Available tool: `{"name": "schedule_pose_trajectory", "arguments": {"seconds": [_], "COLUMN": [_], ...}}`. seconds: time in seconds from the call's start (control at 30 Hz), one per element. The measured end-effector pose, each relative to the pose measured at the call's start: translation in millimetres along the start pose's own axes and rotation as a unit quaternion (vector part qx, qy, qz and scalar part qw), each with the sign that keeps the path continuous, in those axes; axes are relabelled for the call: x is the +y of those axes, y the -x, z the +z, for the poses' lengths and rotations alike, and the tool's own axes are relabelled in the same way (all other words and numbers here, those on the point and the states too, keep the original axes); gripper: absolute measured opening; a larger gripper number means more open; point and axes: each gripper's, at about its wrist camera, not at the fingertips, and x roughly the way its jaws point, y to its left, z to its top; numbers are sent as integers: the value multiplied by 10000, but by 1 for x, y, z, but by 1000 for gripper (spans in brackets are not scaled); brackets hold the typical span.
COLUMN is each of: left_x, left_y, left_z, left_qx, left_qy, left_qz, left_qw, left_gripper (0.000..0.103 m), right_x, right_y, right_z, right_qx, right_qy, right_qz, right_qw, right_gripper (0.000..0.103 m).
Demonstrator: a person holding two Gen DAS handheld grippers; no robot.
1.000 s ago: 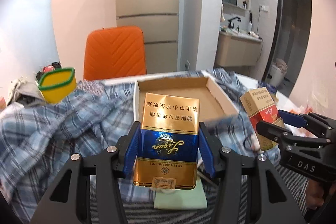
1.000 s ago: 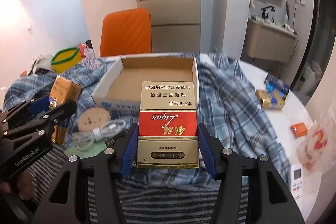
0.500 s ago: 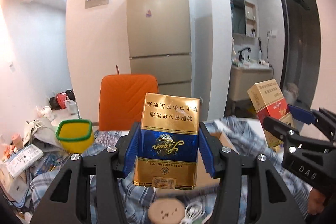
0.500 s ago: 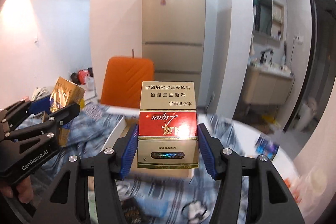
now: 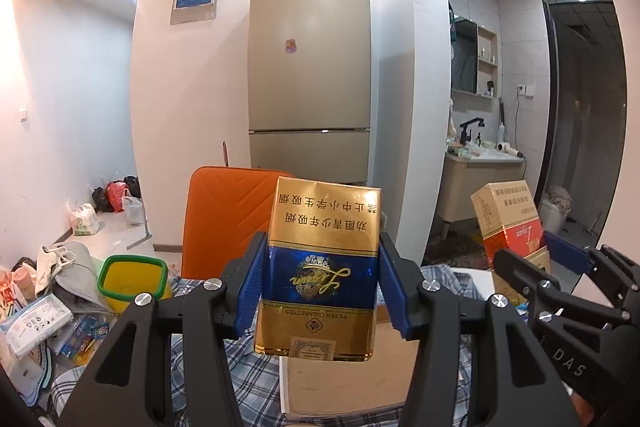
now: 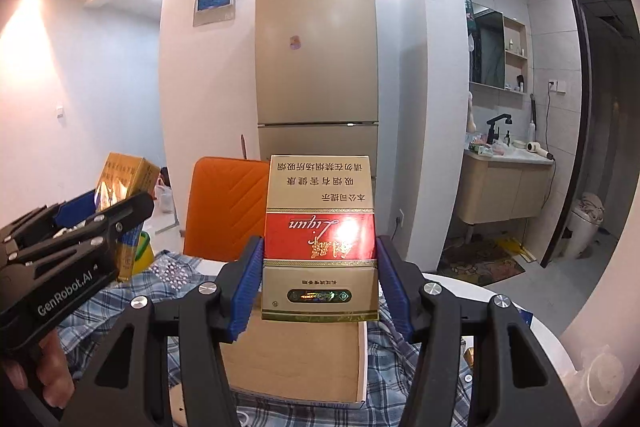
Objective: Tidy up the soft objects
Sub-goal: 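Lift both packs and carry them over the open cardboard box, then lower both packs into the box and open both tools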
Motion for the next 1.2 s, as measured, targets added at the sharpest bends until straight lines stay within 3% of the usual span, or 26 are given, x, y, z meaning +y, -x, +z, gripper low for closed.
{"name": "schedule_pose_trajectory", "arguments": {"seconds": [0.27, 0.47, 0.73, 0.93, 1.2], "left_x": [-7, -5, 2, 1, -2], "left_y": [-34, -80, -151, -169, -172], "left_z": [-19, -43, -106, -131, -136], "left_qx": [489, 1234, 2561, 3008, 3177], "left_qy": [-107, -41, 179, 132, 61], "left_qz": [151, 131, 78, 66, -61], "left_qw": [9986, 9923, 9664, 9536, 9482], "left_gripper": [51, 51, 51, 52, 52], "right_x": [-3, -7, -11, -17, -20], "right_y": [-32, -84, -132, -164, -182], "right_z": [-18, -45, -82, -110, -130], "right_qx": [349, 984, 1709, 2270, 2646], "right_qy": [-29, -71, -46, -215, -229], "right_qz": [66, 92, 77, 264, 285], "right_qw": [9994, 9951, 9852, 9733, 9637], "right_gripper": [58, 58, 58, 58, 58]}}
